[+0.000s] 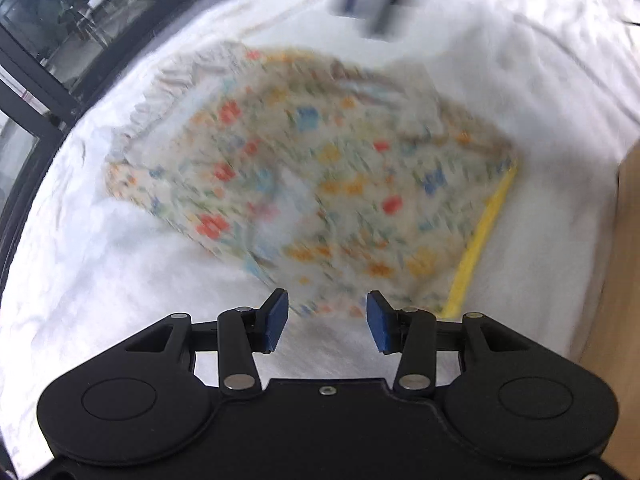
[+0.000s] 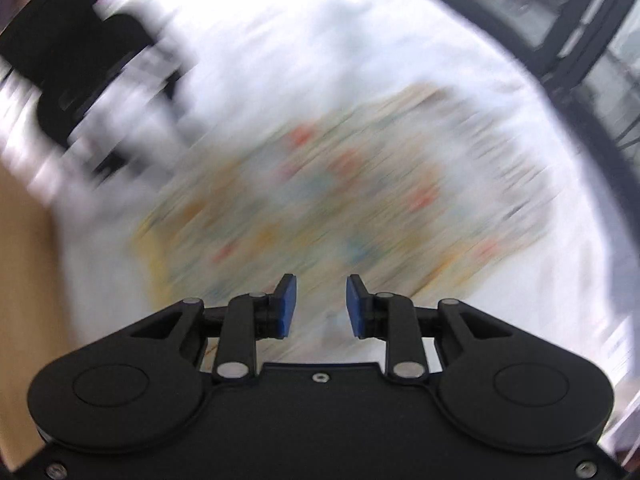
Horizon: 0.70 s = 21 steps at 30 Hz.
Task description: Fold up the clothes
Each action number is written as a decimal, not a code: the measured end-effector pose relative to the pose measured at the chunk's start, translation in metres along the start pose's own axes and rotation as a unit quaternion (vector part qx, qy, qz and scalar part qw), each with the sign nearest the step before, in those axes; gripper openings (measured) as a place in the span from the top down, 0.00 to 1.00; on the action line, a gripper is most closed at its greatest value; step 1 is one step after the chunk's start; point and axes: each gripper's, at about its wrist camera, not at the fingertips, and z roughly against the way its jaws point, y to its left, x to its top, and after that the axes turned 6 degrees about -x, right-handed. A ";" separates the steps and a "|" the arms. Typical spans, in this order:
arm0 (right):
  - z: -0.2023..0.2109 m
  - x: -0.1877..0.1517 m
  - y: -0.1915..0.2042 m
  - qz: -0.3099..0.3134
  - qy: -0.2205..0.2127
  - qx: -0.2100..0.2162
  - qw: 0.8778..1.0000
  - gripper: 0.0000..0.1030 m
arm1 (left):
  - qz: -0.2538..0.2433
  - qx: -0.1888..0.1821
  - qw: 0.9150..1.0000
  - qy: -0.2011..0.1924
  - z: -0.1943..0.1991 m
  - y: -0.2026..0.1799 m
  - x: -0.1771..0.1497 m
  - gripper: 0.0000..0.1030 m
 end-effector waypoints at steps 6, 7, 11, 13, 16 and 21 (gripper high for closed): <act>-0.096 0.103 -0.081 -0.111 -0.007 -0.015 0.994 0.70 | 0.044 0.011 0.999 0.018 -0.033 0.025 0.009 0.52; -0.110 0.113 -0.086 -0.134 -0.013 -0.012 0.991 0.70 | 0.046 0.006 0.999 0.013 -0.035 0.022 0.008 0.52; -0.160 0.138 -0.090 -0.181 -0.012 0.029 0.983 0.70 | 0.070 -0.020 0.997 0.003 -0.046 0.022 -0.001 0.52; -0.179 0.142 -0.087 -0.169 0.003 0.039 0.985 0.70 | 0.100 -0.033 0.994 -0.002 -0.050 0.027 -0.007 0.53; -0.217 0.145 -0.080 -0.159 0.041 0.061 0.985 0.70 | 0.126 -0.043 0.991 -0.015 -0.048 0.029 -0.014 0.63; -0.228 0.132 -0.081 -0.199 0.018 0.113 0.973 0.94 | 0.133 -0.038 0.990 -0.024 -0.040 0.028 -0.020 0.80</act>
